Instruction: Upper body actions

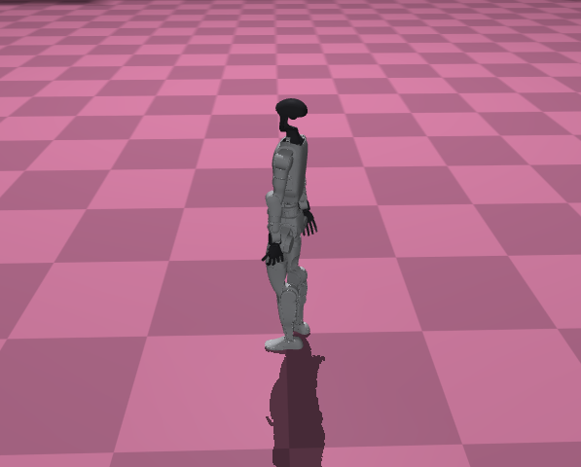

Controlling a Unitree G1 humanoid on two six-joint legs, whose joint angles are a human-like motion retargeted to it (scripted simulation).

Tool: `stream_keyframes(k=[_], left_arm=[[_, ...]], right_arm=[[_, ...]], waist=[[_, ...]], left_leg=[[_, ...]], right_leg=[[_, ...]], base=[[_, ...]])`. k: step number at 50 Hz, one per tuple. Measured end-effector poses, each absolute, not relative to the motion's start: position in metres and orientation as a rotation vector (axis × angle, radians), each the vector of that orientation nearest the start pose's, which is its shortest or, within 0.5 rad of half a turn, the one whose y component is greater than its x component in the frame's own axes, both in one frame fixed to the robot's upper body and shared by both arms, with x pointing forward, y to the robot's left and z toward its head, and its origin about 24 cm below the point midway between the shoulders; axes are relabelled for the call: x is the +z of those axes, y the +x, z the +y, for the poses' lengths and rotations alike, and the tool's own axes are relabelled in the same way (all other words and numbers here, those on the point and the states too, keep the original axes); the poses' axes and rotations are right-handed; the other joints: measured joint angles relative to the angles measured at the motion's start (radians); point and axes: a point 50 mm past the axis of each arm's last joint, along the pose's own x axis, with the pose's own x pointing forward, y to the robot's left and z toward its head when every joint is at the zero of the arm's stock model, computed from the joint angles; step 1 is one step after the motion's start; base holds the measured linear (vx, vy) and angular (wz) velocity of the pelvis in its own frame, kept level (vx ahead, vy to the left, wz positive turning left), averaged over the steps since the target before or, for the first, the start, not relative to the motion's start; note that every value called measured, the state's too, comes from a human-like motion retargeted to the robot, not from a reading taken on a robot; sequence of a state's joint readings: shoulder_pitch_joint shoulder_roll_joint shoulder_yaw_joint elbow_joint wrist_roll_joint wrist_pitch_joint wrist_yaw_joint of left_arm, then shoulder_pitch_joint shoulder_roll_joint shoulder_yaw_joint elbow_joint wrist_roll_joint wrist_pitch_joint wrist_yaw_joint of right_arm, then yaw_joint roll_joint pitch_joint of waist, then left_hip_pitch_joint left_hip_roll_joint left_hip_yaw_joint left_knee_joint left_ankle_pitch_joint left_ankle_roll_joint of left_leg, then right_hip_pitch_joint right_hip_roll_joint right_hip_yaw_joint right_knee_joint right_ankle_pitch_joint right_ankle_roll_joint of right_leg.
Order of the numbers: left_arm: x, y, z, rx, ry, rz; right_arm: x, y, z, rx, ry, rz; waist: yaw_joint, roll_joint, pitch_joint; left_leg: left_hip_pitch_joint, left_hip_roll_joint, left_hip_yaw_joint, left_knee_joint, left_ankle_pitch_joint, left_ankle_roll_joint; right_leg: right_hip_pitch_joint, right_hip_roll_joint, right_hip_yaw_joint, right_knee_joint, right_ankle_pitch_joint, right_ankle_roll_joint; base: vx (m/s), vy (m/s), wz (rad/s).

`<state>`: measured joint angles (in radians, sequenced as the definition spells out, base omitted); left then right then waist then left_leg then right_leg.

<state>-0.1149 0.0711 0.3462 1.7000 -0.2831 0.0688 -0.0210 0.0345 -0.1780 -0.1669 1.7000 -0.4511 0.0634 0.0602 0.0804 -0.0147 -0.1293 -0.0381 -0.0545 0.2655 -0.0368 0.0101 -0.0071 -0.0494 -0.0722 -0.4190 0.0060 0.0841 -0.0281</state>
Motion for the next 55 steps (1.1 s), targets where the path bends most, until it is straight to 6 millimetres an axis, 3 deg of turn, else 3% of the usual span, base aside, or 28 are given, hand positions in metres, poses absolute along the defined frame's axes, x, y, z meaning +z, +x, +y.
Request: stream_keyframes(k=[5, 9, 13, 17, 20, 23, 26, 29, 32, 35, 38, 40, 44, 48, 52, 55], left_arm=[[-0.158, -0.12, 0.156, 0.618, -0.682, 1.943], [-0.122, -0.2, 0.143, 0.687, -0.832, 2.111], [-0.096, -0.237, 0.129, 0.745, -0.923, 2.214], [-0.099, -0.234, 0.13, 0.771, -0.932, 2.201], [-0.118, -0.205, 0.139, 0.751, -0.879, 2.12], [-0.146, -0.151, 0.151, 0.723, -0.779, 1.991], [-0.168, -0.08, 0.162, 0.644, -0.679, 1.836], [-0.177, 0.0, 0.167, 0.528, -0.581, 1.662], [-0.172, 0.082, 0.166, 0.399, -0.472, 1.458], [-0.153, 0.162, 0.161, 0.306, -0.366, 1.216], [-0.122, 0.225, 0.154, 0.298, -0.296, 0.984], [-0.101, 0.257, 0.149, 0.315, -0.287, 0.848], [-0.076, 0.287, 0.145, 0.318, -0.284, 0.694], [-0.08, 0.282, 0.146, 0.307, -0.259, 0.712], [-0.112, 0.241, 0.15, 0.309, -0.266, 0.875], [-0.144, 0.183, 0.155, 0.329, -0.321, 1.078]], right_arm=[[-0.17, 0.089, -0.165, 0.353, -0.157, 1.435], [-0.145, 0.174, -0.122, 0.503, -0.112, 1.131], [-0.115, 0.227, -0.095, 0.6, -0.157, 0.912], [-0.103, 0.243, -0.088, 0.634, -0.224, 0.821], [-0.111, 0.233, -0.094, 0.637, -0.263, 0.842], [-0.131, 0.203, -0.111, 0.618, -0.305, 0.94], [-0.154, 0.153, -0.135, 0.589, -0.342, 1.112], [-0.172, 0.088, -0.165, 0.577, -0.416, 1.33], [-0.176, 0.012, -0.193, 0.571, -0.517, 1.572], [-0.168, -0.061, -0.214, 0.497, -0.542, 1.803], [-0.151, -0.123, -0.226, 0.336, -0.452, 2.015], [-0.138, -0.154, -0.232, 0.204, -0.387, 2.118], [-0.12, -0.19, -0.237, -0.022, -0.312, 2.201], [-0.118, -0.193, -0.237, -0.115, -0.279, 2.195], [-0.133, -0.166, -0.233, -0.068, -0.269, 2.126], [-0.15, -0.124, -0.229, 0.024, -0.292, 2.027]], waist=[[0.018, 0.001, 0.025], [0.013, 0.007, 0.034], [-0.001, 0.008, 0.041], [-0.008, -0.002, 0.041], [-0.005, -0.009, 0.036], [0.004, -0.018, 0.031], [0.011, -0.026, 0.024], [0.008, -0.035, 0.016], [-0.008, -0.041, 0.004], [-0.031, -0.043, 0.003], [-0.043, -0.043, 0.008], [-0.047, -0.041, 0.011], [-0.046, -0.034, 0.017], [-0.043, -0.025, 0.019], [-0.032, -0.014, 0.01], [-0.023, -0.007, 0.002]], left_leg=[[0.025, 0.007, 0.027, -0.004, -0.006, -0.005], [0.028, 0.016, 0.037, -0.003, -0.009, -0.009], [0.025, 0.021, 0.029, -0.001, -0.008, -0.012], [0.021, 0.021, 0.018, 0.0, -0.005, -0.013], [0.017, 0.019, 0.013, 0.001, -0.004, -0.013], [0.01, 0.019, 0.013, 0.003, -0.003, -0.012], [0.006, 0.019, 0.012, 0.003, -0.002, -0.01], [0.0, 0.018, 0.008, 0.005, -0.002, -0.008], [-0.009, 0.017, 0.004, 0.007, -0.002, -0.006], [-0.013, 0.016, 0.004, 0.008, -0.002, -0.004], [-0.012, 0.016, 0.011, 0.008, -0.004, -0.002], [-0.011, 0.016, 0.019, 0.009, -0.006, -0.002], [-0.007, 0.018, 0.033, 0.011, -0.011, -0.002], [-0.007, 0.016, 0.033, 0.011, -0.011, -0.002], [-0.012, 0.013, 0.023, 0.009, -0.01, -0.001], [-0.015, 0.011, 0.015, 0.007, -0.008, 0.0]], right_leg=[[-0.005, 0.007, 0.041, 0.01, 0.007, 0.001], [-0.011, 0.014, 0.058, 0.013, 0.012, 0.002], [-0.012, 0.016, 0.059, 0.015, 0.012, 0.006], [-0.01, 0.015, 0.054, 0.016, 0.01, 0.008], [-0.01, 0.013, 0.05, 0.016, 0.008, 0.007], [-0.015, 0.01, 0.048, 0.019, 0.006, 0.006], [-0.016, 0.008, 0.044, 0.02, 0.004, 0.007], [-0.013, 0.006, 0.031, 0.018, 0.003, 0.008], [-0.01, 0.004, 0.01, 0.012, 0.004, 0.009], [-0.005, 0.001, -0.013, 0.003, 0.008, 0.008], [-0.004, 0.002, -0.013, 0.001, 0.008, 0.005], [-0.005, 0.001, -0.012, 0.001, 0.009, 0.003], [-0.006, -0.001, -0.009, 0.002, 0.011, 0.0], [-0.004, -0.002, -0.01, 0.001, 0.009, -0.002], [-0.005, -0.002, -0.013, -0.001, 0.005, -0.002], [-0.008, -0.001, -0.011, 0.0, 0.003, -0.003]], base=[[-0.02, -0.01, -0.28], [-0.01, 0.0, -0.06], [0.0, 0.0, 0.0], [0.0, 0.0, 0.0], [0.0, 0.0, 0.0], [0.0, 0.0, 0.0], [0.02, 0.0, 0.01], [0.02, -0.01, 0.03], [0.04, -0.02, 0.05], [0.0, 0.0, 0.0], [0.0, 0.0, 0.0], [-0.03, -0.01, -0.2], [-0.02, 0.0, -0.1], [0.0, 0.0, 0.0], [0.0, 0.04, 0.11], [0.0, 0.06, 0.14]])
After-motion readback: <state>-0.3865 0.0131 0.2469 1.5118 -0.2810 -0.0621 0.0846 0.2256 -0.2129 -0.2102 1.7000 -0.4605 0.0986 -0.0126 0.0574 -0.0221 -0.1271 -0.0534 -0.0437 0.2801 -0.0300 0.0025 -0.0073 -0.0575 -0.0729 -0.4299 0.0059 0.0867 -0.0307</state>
